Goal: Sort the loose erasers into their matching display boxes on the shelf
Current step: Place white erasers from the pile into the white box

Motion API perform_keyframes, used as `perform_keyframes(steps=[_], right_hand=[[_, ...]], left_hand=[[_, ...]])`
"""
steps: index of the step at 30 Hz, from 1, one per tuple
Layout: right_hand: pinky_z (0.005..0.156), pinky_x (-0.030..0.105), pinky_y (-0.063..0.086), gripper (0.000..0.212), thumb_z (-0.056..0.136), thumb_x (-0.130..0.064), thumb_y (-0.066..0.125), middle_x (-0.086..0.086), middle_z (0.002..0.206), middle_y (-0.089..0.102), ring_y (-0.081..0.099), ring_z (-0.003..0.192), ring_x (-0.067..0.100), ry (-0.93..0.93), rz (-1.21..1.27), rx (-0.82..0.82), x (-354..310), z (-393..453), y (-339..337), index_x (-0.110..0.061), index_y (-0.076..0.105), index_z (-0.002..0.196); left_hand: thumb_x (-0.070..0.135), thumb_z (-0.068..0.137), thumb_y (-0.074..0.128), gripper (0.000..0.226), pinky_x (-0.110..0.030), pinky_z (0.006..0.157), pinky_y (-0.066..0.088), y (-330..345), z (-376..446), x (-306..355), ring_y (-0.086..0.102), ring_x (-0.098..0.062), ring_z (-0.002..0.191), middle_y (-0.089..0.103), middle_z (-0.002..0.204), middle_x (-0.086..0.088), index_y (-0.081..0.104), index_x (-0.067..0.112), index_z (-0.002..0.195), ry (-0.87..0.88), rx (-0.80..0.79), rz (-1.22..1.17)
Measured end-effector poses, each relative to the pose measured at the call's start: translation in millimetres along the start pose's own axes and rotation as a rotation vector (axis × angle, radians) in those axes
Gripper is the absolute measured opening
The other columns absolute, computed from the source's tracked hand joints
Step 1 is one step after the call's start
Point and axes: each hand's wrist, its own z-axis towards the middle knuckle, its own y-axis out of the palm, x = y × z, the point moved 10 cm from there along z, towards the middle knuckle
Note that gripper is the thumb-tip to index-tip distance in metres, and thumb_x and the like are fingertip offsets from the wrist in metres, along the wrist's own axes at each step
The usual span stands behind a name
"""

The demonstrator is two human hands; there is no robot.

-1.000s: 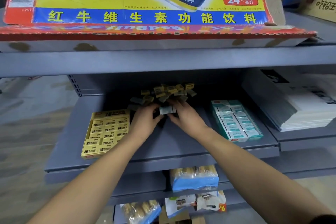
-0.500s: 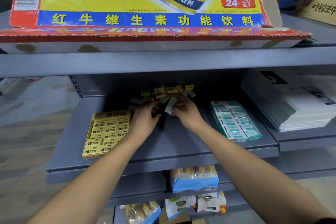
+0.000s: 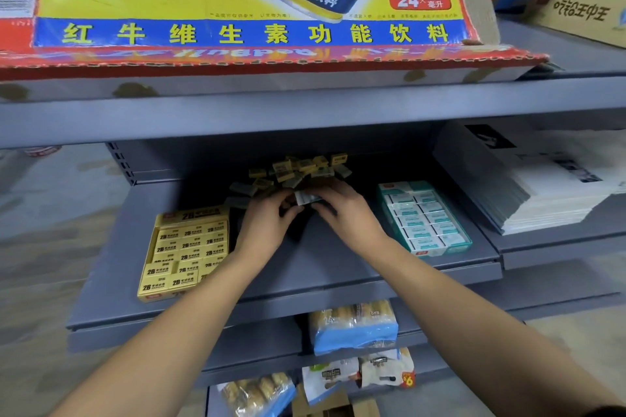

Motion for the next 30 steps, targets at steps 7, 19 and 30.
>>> perform_keyframes(steps=[7,19,30], right_hand=[[0.083,0.037,0.05,0.02,0.089,-0.008,0.061,0.007,0.11,0.068,0.059,0.1,0.033,0.026,-0.169,0.083,21.6,-16.1,-37.8,-0.012,0.071,0.105],[0.072,0.042,0.053,0.033,0.08,0.01,0.063,0.009,0.098,0.071,0.058,0.085,0.038,0.28,-0.456,0.031,119.5,-62.0,-123.2,-0.012,0.071,0.104],[0.075,0.041,0.053,0.022,0.089,0.001,0.06,0.009,0.1,0.071,0.056,0.096,0.035,0.346,-0.424,-0.068,153.4,-71.4,-121.4,-0.01,0.072,0.104]], left_hand=[[0.032,0.085,0.071,0.031,-0.026,0.075,0.05,35.5,9.6,17.7,0.063,-0.012,0.09,0.07,0.1,0.001,0.068,0.017,0.112,-0.02,-0.062,-0.037],[0.025,0.092,0.061,0.034,-0.02,0.078,0.044,116.4,23.5,71.0,0.056,-0.008,0.091,0.065,0.11,0.0,0.061,0.015,0.125,-0.001,-0.172,-0.088],[0.016,0.092,0.059,0.028,-0.014,0.074,0.039,132.7,24.9,78.5,0.055,-0.005,0.088,0.063,0.108,0.003,0.064,0.015,0.119,-0.014,-0.145,-0.105]])
